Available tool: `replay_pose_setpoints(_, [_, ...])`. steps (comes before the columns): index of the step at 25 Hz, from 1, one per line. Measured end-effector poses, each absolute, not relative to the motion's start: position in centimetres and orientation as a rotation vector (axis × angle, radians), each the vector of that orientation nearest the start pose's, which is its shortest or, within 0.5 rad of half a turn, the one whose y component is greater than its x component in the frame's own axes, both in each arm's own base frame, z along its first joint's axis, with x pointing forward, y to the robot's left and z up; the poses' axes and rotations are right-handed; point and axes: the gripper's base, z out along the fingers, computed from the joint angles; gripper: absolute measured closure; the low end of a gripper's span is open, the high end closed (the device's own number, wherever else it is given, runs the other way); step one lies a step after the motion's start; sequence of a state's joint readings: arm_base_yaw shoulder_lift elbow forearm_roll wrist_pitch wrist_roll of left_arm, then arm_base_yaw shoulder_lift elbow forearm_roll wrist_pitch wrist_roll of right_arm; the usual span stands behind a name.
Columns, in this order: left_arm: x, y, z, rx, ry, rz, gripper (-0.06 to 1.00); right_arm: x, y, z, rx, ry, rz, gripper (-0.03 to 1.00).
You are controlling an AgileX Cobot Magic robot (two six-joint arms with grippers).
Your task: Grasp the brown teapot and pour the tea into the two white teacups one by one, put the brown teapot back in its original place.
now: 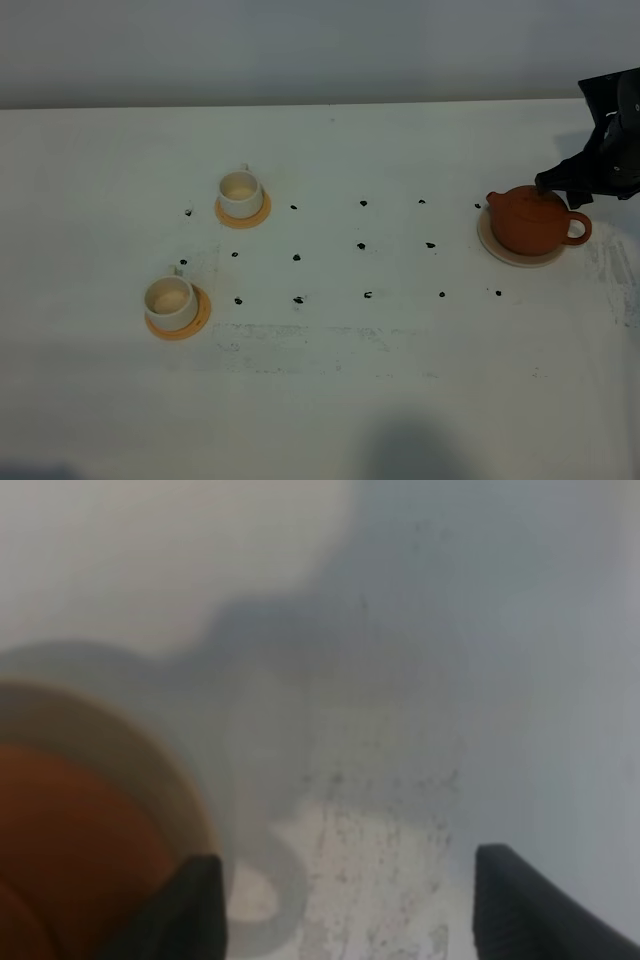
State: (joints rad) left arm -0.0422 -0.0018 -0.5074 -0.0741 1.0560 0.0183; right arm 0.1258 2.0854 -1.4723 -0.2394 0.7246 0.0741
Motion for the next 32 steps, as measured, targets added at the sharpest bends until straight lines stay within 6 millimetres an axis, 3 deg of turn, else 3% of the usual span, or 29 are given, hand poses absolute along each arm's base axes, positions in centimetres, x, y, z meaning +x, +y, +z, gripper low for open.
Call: replay_pose_setpoints(32, [-0.6, -0.6, 28.0, 0.065, 2.029, -0.103, 0.34, 41.9, 3.7, 16.0, -0.28, 2.917, -0.225, 0.41])
